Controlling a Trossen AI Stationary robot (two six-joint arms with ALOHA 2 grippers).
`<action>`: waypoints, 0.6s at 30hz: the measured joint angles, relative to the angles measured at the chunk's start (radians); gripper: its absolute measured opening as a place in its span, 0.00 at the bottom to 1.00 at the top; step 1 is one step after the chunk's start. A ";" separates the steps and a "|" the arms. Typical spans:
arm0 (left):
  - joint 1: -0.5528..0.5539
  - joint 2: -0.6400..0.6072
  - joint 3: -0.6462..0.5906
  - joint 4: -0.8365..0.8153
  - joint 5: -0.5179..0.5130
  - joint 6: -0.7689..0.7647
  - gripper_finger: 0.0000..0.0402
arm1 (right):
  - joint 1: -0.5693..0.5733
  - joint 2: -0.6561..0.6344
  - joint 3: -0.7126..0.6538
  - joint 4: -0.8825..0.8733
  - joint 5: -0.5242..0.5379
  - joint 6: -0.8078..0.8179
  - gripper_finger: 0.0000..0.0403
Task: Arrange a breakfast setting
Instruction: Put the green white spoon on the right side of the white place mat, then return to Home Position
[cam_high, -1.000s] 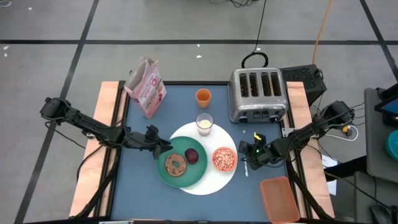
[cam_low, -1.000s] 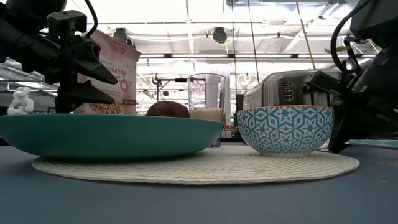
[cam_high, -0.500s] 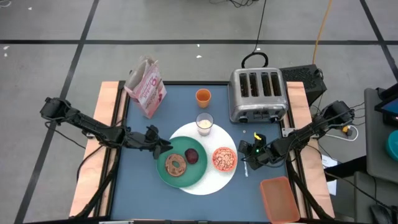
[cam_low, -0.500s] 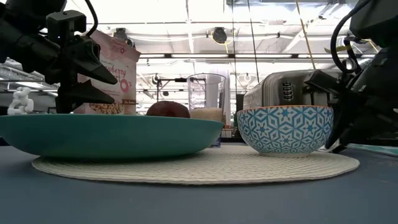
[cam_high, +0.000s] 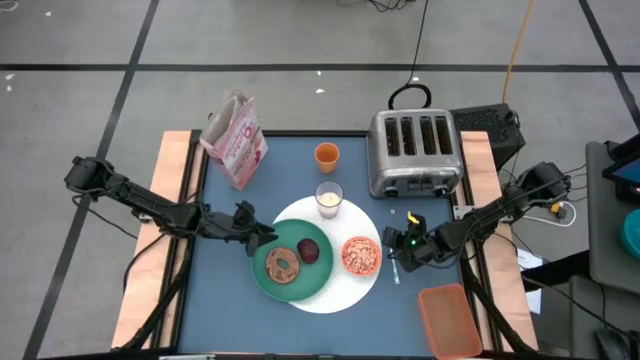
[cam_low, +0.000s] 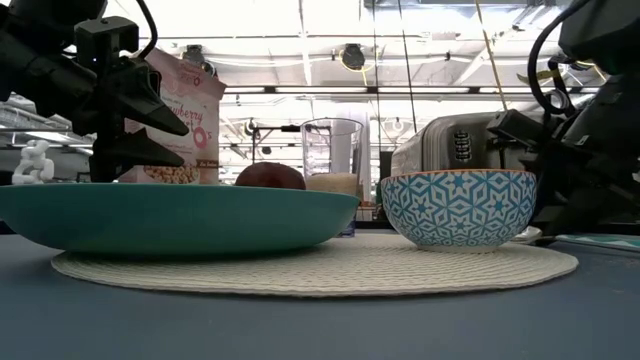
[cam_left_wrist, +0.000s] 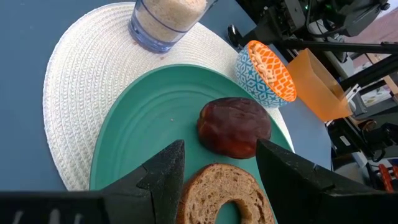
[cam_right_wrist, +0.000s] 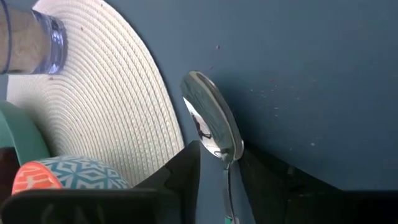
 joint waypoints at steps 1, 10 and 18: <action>0.000 0.000 0.000 0.000 0.000 0.000 0.50 | 0.000 0.000 0.000 -0.001 -0.006 -0.003 0.27; 0.000 0.000 0.000 0.000 0.000 0.000 0.50 | 0.000 -0.057 -0.001 -0.111 -0.046 -0.005 0.26; 0.000 0.000 0.000 0.000 0.000 0.000 0.50 | 0.000 -0.200 -0.006 -0.264 -0.060 -0.012 0.26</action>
